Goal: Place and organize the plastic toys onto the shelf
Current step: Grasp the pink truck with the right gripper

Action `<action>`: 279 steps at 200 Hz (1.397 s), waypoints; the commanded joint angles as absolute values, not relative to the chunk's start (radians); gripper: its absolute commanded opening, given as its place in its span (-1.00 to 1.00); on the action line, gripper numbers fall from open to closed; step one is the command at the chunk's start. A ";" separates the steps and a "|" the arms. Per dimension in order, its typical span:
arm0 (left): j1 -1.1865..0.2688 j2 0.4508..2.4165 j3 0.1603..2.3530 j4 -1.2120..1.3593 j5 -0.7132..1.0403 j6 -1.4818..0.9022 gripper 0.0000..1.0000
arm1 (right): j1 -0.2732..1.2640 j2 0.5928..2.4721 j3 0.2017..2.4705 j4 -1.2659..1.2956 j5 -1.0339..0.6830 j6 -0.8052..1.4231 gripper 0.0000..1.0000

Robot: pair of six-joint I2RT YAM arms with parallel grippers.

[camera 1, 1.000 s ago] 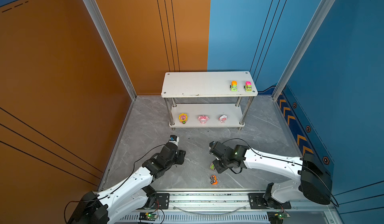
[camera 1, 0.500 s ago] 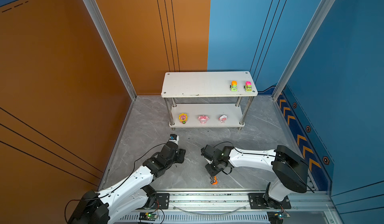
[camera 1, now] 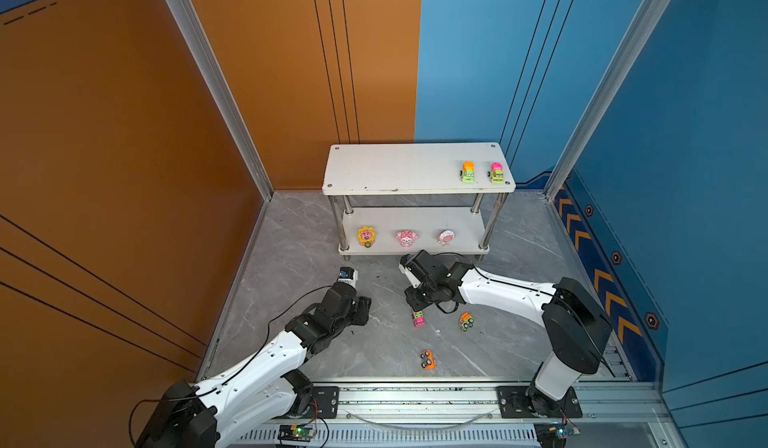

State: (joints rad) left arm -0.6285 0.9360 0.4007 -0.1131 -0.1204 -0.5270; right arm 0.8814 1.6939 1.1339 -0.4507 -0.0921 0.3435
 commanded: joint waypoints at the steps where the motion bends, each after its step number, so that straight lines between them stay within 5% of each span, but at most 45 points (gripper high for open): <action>1: -0.617 0.956 0.421 -0.109 -0.145 -0.509 -0.01 | 0.920 1.600 1.104 -0.529 -0.014 0.385 -0.11; 44: -0.606 1.016 0.429 -0.061 -0.109 -0.507 0.06 | 1.023 1.577 1.034 -0.563 0.077 0.508 0.29; 104: -0.602 1.014 0.418 -0.060 -0.100 -0.507 0.13 | 1.034 1.670 0.991 -0.499 0.129 0.566 0.38; 163: -0.587 0.979 0.399 -0.069 -0.109 -0.504 0.17 | 1.021 1.757 1.027 -0.412 0.103 0.555 0.11; 231: -0.564 0.963 0.386 -0.063 -0.099 -0.502 0.18 | 1.002 1.740 1.032 -0.426 0.131 0.568 -0.48; 279: -0.557 0.952 0.380 -0.071 -0.086 -0.498 0.18 | 1.002 1.617 1.140 -0.640 0.201 0.498 -0.57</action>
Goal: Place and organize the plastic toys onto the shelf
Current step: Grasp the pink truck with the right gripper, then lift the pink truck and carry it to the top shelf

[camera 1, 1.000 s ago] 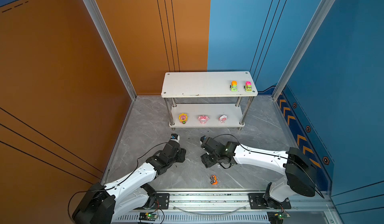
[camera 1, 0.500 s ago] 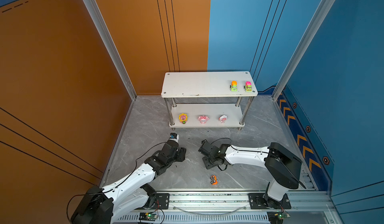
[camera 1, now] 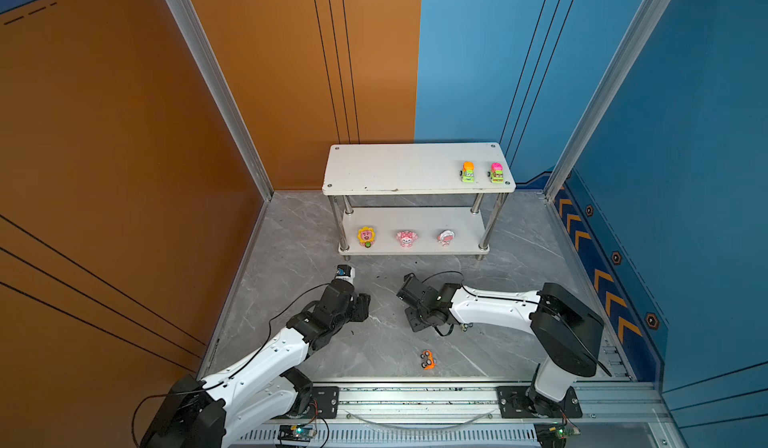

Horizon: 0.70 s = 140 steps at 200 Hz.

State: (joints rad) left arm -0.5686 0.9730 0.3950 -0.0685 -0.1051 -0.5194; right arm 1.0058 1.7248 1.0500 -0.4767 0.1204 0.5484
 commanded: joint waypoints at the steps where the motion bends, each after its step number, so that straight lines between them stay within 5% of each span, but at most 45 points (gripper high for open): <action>1: -0.557 0.952 0.380 -0.071 -0.086 -0.498 0.18 | 1.002 1.612 1.145 -0.648 0.205 0.496 -0.58; 63: -0.548 0.911 0.368 -0.072 -0.075 -0.511 0.19 | 0.924 1.408 1.569 -0.854 0.370 0.267 -0.58; 140: -0.547 0.885 0.372 -0.110 -0.068 -0.529 0.19 | 0.787 1.711 2.190 -0.947 0.353 0.140 -0.59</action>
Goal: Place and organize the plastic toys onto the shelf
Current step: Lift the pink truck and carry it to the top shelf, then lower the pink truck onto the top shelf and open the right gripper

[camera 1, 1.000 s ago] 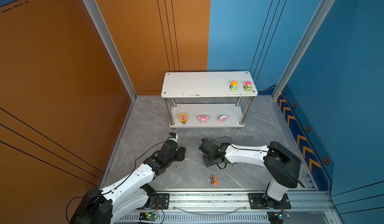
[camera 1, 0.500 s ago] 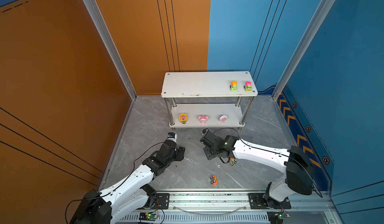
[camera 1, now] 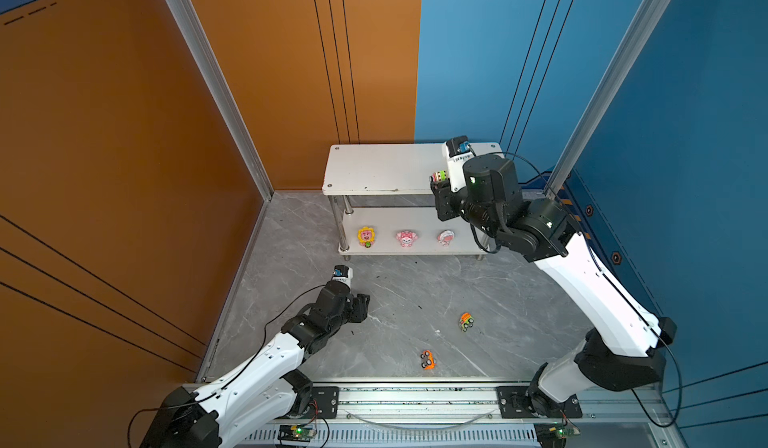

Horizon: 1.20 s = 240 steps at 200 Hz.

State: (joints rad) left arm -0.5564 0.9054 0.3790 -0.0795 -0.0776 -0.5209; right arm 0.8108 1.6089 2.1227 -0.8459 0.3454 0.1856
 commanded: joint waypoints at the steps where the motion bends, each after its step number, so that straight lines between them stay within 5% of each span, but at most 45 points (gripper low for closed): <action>1: -0.547 0.885 0.372 -0.110 -0.068 -0.528 0.19 | 0.786 1.714 2.193 -0.947 0.354 0.140 -0.59; 240: -0.545 0.881 0.364 -0.123 -0.082 -0.520 0.21 | 0.617 1.927 2.343 -0.941 0.257 0.240 -0.44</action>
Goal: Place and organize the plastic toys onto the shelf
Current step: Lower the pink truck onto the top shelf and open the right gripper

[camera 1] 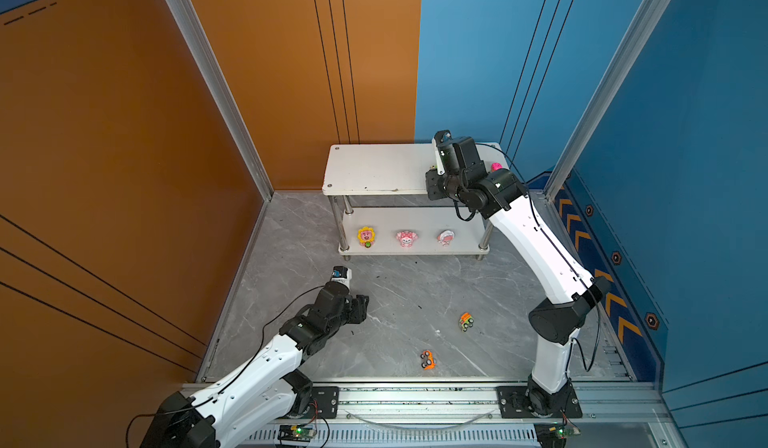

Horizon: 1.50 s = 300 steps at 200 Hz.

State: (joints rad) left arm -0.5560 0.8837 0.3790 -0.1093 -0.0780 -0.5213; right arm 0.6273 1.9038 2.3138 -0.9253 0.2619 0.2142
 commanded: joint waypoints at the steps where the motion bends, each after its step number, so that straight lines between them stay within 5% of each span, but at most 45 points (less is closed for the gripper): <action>1: -0.545 0.882 0.364 -0.123 -0.083 -0.521 0.21 | 0.617 1.927 2.343 -0.940 0.257 0.240 -0.43; 85: -0.539 0.880 0.362 -0.123 -0.083 -0.516 0.22 | 0.616 1.942 2.341 -0.937 0.255 0.261 0.00; 241: -0.535 0.865 0.354 -0.127 -0.080 -0.513 0.25 | 0.654 1.920 2.326 -0.929 0.281 0.267 0.09; 300: -0.531 0.855 0.369 -0.141 -0.086 -0.500 0.26 | 0.722 1.682 2.073 -0.868 0.330 0.251 0.16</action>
